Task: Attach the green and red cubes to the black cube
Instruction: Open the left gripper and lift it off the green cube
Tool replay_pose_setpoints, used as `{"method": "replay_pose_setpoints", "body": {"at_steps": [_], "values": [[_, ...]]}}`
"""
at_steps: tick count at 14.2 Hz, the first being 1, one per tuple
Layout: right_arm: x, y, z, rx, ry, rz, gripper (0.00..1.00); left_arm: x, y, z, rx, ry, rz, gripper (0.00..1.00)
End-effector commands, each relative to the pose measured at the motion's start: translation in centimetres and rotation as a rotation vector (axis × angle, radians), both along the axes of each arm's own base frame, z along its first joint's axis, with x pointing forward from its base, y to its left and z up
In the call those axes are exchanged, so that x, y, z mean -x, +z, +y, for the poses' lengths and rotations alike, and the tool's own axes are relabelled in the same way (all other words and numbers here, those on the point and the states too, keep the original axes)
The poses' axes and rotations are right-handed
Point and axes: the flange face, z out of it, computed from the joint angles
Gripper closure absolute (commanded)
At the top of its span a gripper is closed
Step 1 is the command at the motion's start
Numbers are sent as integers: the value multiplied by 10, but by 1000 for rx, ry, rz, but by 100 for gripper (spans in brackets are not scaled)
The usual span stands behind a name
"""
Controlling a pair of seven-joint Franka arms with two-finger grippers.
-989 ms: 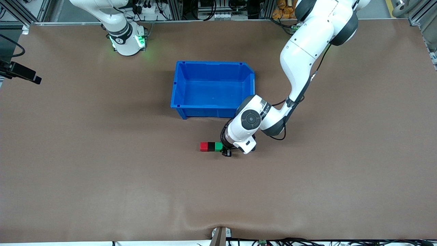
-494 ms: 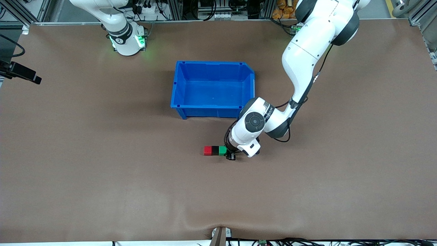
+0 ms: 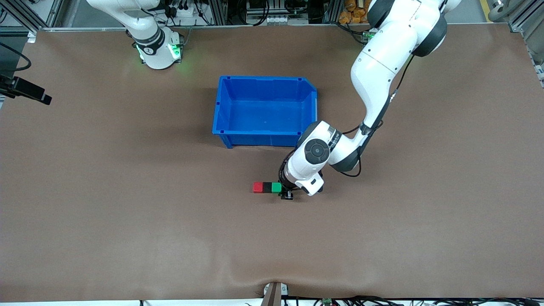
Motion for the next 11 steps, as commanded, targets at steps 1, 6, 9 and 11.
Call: {"method": "replay_pose_setpoints", "body": {"at_steps": [1, 6, 9, 11], "values": [[-1, 4, 2, -10, -1, -9, 0, -8, 30, 2, 6, -26, -41, 0], [-1, 4, 3, -10, 0, -9, 0, -41, 115, 68, -70, -183, -49, 0], [-1, 4, 4, -10, 2, -9, 0, -48, 163, 103, -106, -303, -56, 0], [-1, 4, 4, -12, 2, -9, 0, -52, 187, 128, -128, -404, -55, 0]]}}
